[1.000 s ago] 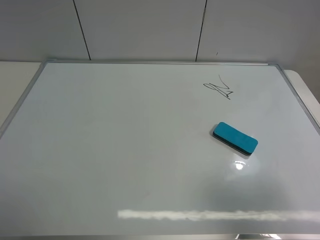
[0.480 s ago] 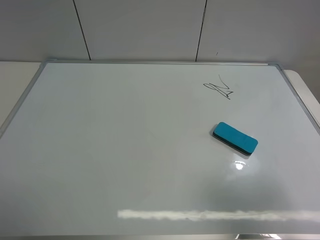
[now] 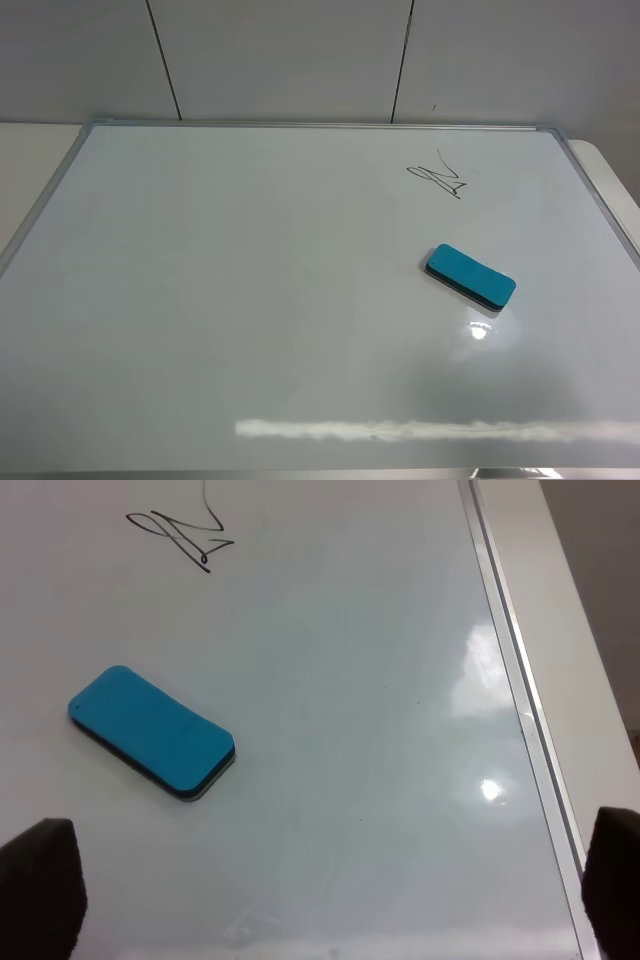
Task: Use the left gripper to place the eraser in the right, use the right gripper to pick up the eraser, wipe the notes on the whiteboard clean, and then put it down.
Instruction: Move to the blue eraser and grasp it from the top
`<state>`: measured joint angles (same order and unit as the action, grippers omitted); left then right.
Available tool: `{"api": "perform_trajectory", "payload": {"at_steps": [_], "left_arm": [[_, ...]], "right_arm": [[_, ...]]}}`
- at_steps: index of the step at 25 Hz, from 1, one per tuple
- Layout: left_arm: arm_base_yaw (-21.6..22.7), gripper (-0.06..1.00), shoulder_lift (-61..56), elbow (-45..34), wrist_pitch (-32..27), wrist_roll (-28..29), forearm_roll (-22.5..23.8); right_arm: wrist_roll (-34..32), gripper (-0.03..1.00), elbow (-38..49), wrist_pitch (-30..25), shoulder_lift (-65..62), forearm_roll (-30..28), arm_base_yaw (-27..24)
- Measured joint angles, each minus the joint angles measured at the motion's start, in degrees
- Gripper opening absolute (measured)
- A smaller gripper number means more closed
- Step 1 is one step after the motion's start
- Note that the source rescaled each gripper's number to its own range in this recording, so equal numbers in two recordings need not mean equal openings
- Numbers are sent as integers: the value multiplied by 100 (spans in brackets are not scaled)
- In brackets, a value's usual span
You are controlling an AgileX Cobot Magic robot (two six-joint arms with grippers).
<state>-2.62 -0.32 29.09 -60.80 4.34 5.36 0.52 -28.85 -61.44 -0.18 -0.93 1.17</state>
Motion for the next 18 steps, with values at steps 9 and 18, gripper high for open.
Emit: {"api": "perform_trajectory", "payload": {"at_steps": [9, 18], "left_arm": [[0, 100, 0, 0, 0, 0, 0], [0, 100, 0, 0, 0, 0, 0]], "right_arm": [[1667, 100, -96, 83, 1790, 497, 103], [2824, 100, -771, 830, 4737, 457, 898]]}}
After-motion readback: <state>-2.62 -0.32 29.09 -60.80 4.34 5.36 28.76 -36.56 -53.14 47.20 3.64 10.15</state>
